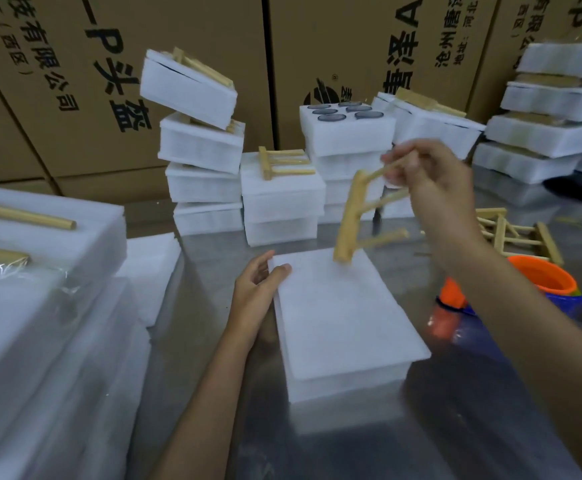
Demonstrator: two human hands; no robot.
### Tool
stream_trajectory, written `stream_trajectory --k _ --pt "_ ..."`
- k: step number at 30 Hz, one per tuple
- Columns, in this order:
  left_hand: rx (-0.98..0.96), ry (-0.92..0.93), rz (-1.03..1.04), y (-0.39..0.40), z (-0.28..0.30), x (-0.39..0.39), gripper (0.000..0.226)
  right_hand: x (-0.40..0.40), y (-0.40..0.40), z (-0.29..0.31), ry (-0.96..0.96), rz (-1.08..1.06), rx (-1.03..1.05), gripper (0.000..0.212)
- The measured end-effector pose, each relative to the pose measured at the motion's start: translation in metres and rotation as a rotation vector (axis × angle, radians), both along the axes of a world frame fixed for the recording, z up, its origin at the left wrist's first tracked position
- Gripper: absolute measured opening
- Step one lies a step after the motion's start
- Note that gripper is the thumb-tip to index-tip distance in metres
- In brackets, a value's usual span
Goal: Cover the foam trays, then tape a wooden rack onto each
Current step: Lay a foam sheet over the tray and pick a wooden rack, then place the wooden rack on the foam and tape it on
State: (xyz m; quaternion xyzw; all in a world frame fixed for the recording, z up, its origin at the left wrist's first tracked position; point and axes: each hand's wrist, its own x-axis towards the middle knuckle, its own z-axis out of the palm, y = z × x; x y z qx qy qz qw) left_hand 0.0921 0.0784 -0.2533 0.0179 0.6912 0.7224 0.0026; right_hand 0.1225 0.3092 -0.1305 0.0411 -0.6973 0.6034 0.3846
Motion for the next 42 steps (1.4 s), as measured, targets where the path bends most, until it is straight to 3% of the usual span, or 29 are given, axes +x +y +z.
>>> stream_trajectory --k 3,5,8,11,13,17,21,22,25,27,30,33,36,39,42 --pt "-0.020 -0.022 -0.020 0.001 0.000 0.003 0.052 0.010 -0.020 -0.039 -0.262 0.416 -0.413 0.024" --pt "-0.017 -0.030 -0.022 0.001 0.001 0.005 0.054 0.009 -0.023 -0.061 -0.421 0.528 -0.542 0.022" --pt "-0.008 -0.037 -0.013 0.002 0.002 0.006 0.054 0.001 -0.016 -0.077 -0.548 0.438 -0.301 0.022" --pt "-0.011 -0.043 0.014 0.004 0.006 0.006 0.051 -0.002 -0.018 -0.082 -0.497 0.208 0.071 0.020" --pt "-0.024 -0.047 0.030 0.006 0.008 0.005 0.048 -0.001 -0.024 -0.091 -0.507 0.123 0.155 0.023" --pt "-0.025 -0.074 0.048 0.007 0.011 0.003 0.047 0.004 -0.022 -0.105 -0.671 0.221 -0.148 0.038" --pt "0.125 -0.159 0.005 0.012 0.011 0.009 0.063 0.007 -0.010 -0.110 -0.757 0.450 -0.416 0.080" --pt "0.153 -0.165 -0.028 0.015 0.010 0.012 0.062 0.005 -0.010 -0.112 -0.757 0.467 -0.464 0.082" --pt "0.183 -0.126 -0.055 0.021 0.005 0.016 0.028 -0.003 -0.019 -0.116 -0.758 0.417 -0.497 0.056" --pt "0.193 -0.121 -0.097 0.021 0.005 0.018 0.029 -0.007 -0.024 -0.116 -0.740 0.442 -0.602 0.032" --pt "0.173 -0.140 -0.108 0.017 0.013 0.019 0.041 -0.003 -0.026 -0.119 -0.673 0.460 -0.674 0.039" --pt "0.067 -0.139 -0.067 0.005 0.021 0.010 0.036 0.005 -0.038 -0.121 -0.706 0.476 -0.671 0.034" --pt "-0.006 -0.137 -0.042 -0.001 0.024 0.008 0.033 0.004 -0.046 -0.119 -0.728 0.419 -0.618 0.047" --pt "0.007 -0.140 -0.015 0.002 0.024 0.014 0.033 0.001 -0.047 -0.110 -0.700 0.404 -0.545 0.055" --pt "0.087 -0.152 0.011 0.010 0.023 0.019 0.032 0.003 -0.039 -0.106 -0.769 0.390 -0.551 0.046"
